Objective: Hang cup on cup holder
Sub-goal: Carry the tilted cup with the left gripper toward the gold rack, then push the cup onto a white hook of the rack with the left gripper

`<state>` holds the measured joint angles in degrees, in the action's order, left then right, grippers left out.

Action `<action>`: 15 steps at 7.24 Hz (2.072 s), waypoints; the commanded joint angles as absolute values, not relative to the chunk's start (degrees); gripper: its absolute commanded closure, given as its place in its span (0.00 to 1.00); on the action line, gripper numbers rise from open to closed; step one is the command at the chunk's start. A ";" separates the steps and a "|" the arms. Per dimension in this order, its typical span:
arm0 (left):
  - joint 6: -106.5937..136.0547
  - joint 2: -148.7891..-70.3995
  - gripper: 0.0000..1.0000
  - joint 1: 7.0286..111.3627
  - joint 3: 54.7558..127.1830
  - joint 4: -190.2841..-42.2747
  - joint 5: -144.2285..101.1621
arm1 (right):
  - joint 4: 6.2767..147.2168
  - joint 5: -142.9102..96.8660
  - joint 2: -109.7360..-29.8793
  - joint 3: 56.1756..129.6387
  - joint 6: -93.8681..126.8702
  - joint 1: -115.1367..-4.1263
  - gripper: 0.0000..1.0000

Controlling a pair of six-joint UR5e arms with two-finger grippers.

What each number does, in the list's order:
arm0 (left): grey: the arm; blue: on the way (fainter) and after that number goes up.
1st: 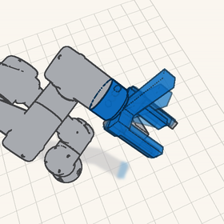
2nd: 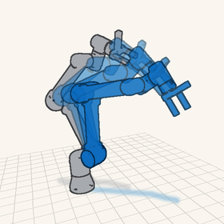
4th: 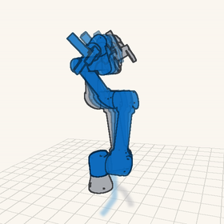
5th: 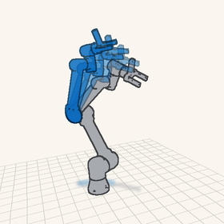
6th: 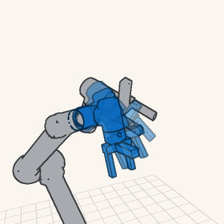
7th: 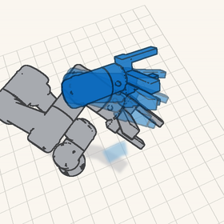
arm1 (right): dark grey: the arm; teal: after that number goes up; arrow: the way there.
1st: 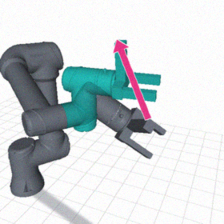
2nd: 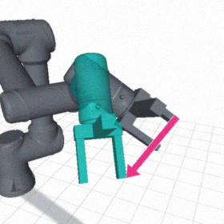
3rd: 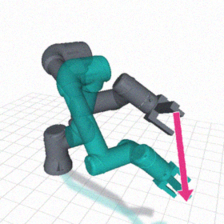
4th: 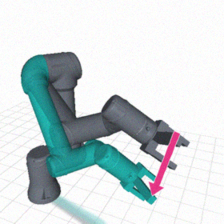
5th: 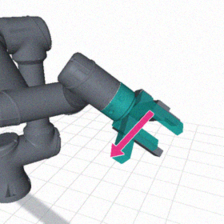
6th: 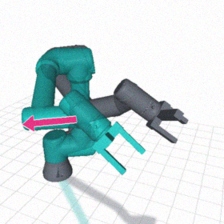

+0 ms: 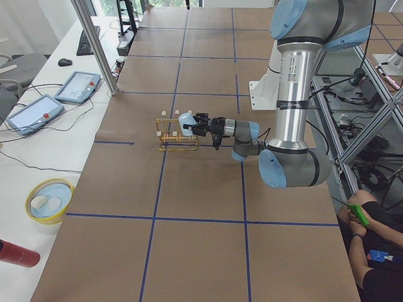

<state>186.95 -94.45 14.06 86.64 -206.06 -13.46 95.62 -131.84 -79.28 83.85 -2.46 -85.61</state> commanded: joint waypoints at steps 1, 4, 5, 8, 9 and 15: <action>186.94 -95.36 1.00 13.45 85.96 -206.02 -13.10 | 95.62 -131.84 -79.28 83.85 -2.46 -85.61 0.00; 186.94 -96.59 1.00 13.18 84.55 -206.10 -13.10 | 95.62 -131.84 -79.28 83.85 -2.46 -85.61 0.00; 187.03 -96.59 1.00 13.18 84.55 -206.10 -13.10 | 95.62 -131.84 -79.28 83.85 -2.46 -85.61 0.00; 187.03 -96.59 1.00 12.48 84.20 -205.93 -13.18 | 95.62 -131.84 -79.28 83.85 -2.46 -85.61 0.00; 188.16 -96.59 1.00 12.48 83.76 -205.93 -13.18 | 95.62 -131.84 -79.28 83.85 -2.46 -85.61 0.00; 188.96 -96.24 0.00 12.48 83.93 -205.93 -13.80 | 95.62 -131.84 -79.28 83.85 -2.46 -85.52 0.00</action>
<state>188.96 -96.29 12.48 83.79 -205.93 -13.71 95.62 -131.84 -79.28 83.85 -2.46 -85.58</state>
